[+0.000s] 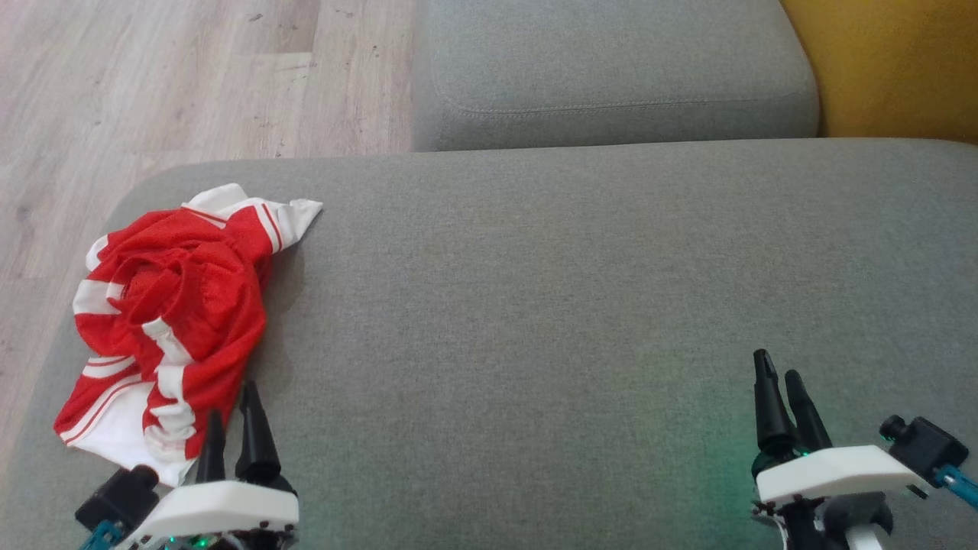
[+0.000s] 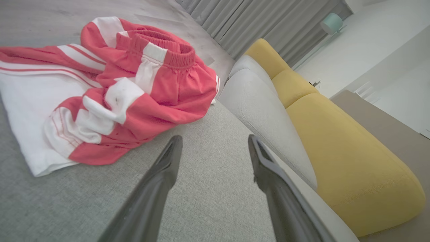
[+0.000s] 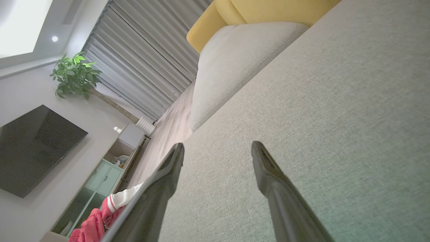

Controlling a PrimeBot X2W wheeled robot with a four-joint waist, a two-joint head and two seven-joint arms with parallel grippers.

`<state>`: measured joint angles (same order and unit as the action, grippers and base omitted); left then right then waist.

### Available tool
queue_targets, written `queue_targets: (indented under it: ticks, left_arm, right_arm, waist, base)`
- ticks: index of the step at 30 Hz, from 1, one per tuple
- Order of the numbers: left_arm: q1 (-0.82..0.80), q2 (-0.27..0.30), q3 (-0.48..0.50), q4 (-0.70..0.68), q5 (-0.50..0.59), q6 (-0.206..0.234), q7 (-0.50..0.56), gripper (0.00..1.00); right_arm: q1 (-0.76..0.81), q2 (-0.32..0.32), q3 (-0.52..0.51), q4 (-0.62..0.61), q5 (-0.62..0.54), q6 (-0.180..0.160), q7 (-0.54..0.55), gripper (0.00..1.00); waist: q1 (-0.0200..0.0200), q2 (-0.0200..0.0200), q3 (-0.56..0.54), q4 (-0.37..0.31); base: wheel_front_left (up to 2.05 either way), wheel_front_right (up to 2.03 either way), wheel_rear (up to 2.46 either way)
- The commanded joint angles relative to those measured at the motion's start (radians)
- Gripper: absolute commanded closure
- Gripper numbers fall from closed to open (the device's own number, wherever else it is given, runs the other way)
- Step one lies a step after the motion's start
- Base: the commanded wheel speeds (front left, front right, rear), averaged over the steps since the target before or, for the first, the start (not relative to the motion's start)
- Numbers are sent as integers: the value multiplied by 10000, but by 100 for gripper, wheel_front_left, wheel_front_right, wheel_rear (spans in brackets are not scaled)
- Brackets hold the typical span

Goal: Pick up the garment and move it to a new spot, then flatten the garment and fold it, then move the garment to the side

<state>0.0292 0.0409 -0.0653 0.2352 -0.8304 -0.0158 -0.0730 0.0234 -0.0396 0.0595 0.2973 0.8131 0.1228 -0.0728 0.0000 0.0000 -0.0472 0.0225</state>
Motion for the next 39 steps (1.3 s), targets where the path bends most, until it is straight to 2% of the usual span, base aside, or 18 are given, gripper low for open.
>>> queue_targets:
  ticks: [1,9,17,39]
  left_arm:
    - [-206,62,127,-412,269,77,-116,0]
    - [-172,66,-23,-536,1114,155,-323,0]
    - [-53,70,-201,-809,2411,226,-590,0]
    - [163,82,-602,-920,4633,195,-1272,0]
  right_arm:
    - [-430,-58,183,-400,-272,41,-129,0]
    - [-415,-63,378,-403,-1127,46,-335,0]
    - [-344,-71,568,-455,-2229,51,-601,0]
    - [-77,-89,587,-490,-5061,66,-1278,0]
  waist:
    - [0,0,2,7]
    - [0,0,-26,48]
    - [0,0,-135,35]
    - [0,0,-374,24]
  base:
    - [0,0,0]
    - [0,0,0]
    - [0,0,0]
    - [0,0,0]
